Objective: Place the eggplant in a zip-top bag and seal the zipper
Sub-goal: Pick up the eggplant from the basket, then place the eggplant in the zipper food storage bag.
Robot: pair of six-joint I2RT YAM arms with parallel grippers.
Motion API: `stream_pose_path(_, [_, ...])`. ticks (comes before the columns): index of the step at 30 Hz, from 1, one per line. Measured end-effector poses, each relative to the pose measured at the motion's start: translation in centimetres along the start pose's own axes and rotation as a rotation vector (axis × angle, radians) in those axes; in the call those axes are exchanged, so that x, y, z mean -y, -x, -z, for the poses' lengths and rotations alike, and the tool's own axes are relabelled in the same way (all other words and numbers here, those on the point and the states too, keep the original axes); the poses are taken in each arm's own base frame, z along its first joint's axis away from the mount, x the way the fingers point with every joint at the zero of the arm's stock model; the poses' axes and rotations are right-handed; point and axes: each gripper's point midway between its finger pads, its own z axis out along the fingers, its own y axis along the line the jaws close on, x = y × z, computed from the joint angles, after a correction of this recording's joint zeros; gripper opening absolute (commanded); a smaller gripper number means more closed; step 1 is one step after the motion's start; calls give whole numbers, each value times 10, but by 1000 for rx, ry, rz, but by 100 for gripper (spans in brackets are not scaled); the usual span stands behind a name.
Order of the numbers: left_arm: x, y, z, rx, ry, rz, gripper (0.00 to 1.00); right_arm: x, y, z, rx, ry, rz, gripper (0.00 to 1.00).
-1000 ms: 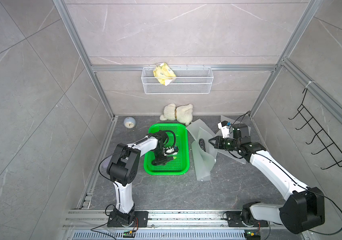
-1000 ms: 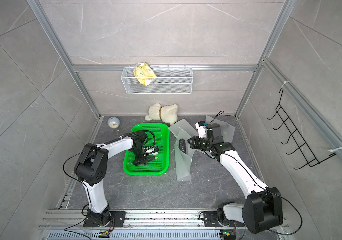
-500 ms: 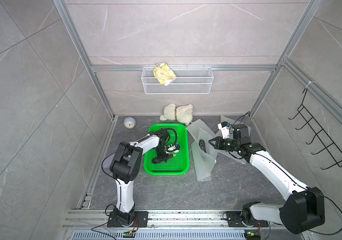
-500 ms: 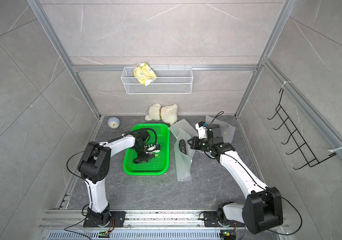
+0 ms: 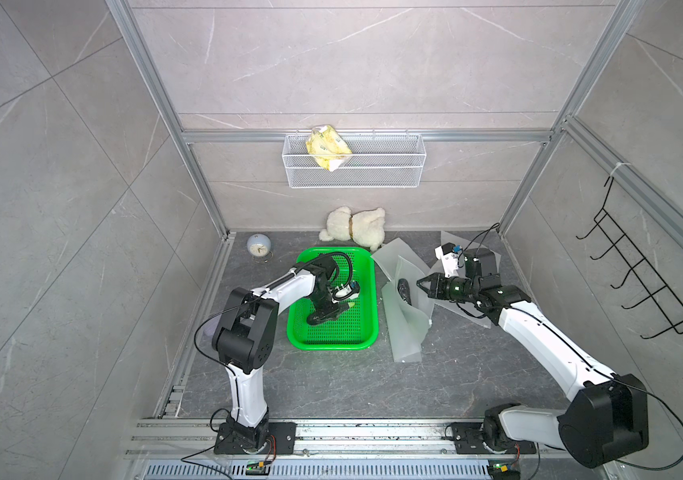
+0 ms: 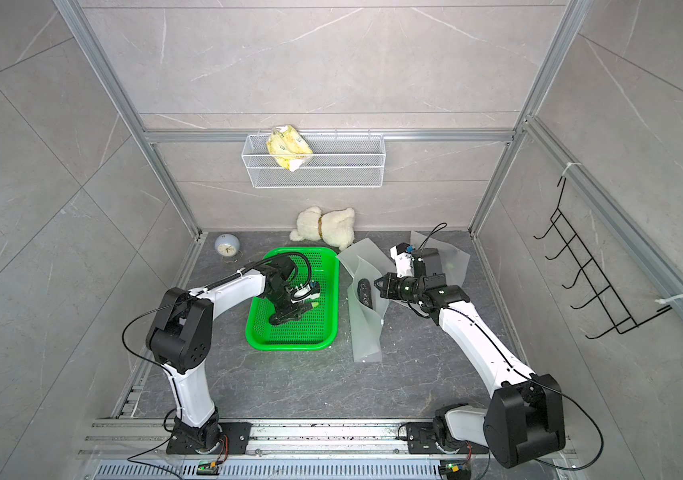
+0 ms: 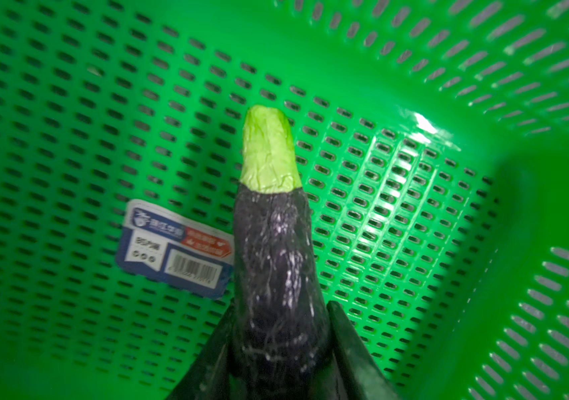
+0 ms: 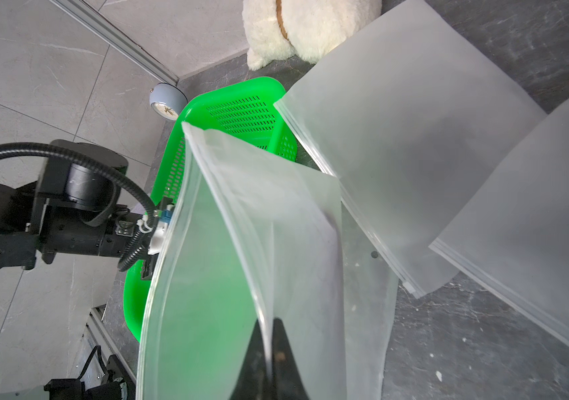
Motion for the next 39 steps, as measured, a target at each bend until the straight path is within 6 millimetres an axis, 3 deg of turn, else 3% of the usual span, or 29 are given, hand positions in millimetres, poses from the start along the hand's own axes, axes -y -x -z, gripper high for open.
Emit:
stream_pose_path(10, [-24, 73, 113, 448, 226, 11, 35, -2, -3, -3, -15, 22, -15, 1])
stream_pose_path(17, [-24, 113, 169, 715, 253, 69, 35, -4, -4, -7, -18, 30, -30, 1])
stream_pose_path(22, [-14, 153, 206, 933, 199, 98, 35, -12, -11, -13, -41, 44, -23, 1])
stream_pose_path(32, [41, 219, 241, 1235, 84, 61, 36, -15, -14, -17, -52, 49, -36, 1])
stream_pose_path(36, [57, 242, 234, 1319, 28, 81, 36, -16, -13, -18, -47, 53, -42, 1])
stream_pose_path(39, [64, 256, 214, 1338, -21, 112, 36, -16, -12, -19, -45, 54, -47, 1])
